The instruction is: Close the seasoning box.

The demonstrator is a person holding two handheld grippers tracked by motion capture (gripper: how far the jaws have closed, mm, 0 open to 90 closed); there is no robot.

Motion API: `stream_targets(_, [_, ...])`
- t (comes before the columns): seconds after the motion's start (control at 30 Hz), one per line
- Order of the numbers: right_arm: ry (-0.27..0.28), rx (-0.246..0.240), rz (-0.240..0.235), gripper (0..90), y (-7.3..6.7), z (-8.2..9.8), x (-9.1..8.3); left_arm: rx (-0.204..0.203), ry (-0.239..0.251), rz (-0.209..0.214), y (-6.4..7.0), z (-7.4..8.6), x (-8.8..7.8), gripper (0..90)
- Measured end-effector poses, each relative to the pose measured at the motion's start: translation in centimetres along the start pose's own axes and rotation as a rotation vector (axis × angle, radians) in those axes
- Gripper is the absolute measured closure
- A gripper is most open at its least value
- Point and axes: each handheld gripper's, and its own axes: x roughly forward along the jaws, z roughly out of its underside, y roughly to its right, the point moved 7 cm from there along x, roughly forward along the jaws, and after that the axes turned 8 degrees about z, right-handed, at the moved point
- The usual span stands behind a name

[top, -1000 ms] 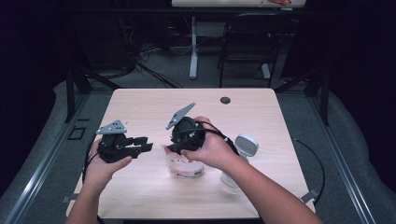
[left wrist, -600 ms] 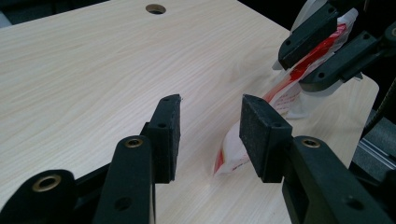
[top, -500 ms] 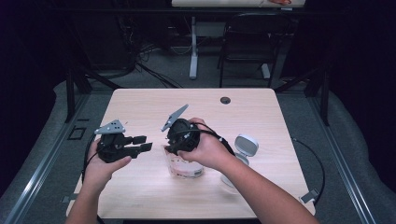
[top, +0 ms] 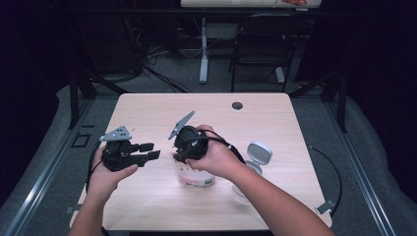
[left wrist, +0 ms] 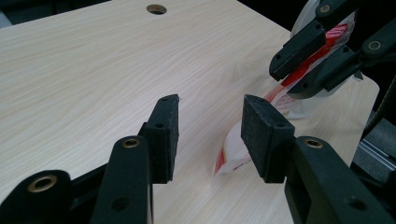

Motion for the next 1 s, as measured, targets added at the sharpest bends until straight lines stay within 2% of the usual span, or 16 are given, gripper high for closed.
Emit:
stream_targets(0.37, [-0.046,-0.014,-0.007,75.4,0.09,0.39,0.61,0.002,-0.004,0.000,-0.03,0.06,0.04,56.6])
stream_targets(1.0, [-0.075,-0.017,-0.014,76.5,0.40,0.91,0.47,0.000,-0.008,-0.002,-0.06,0.14,0.22,56.6])
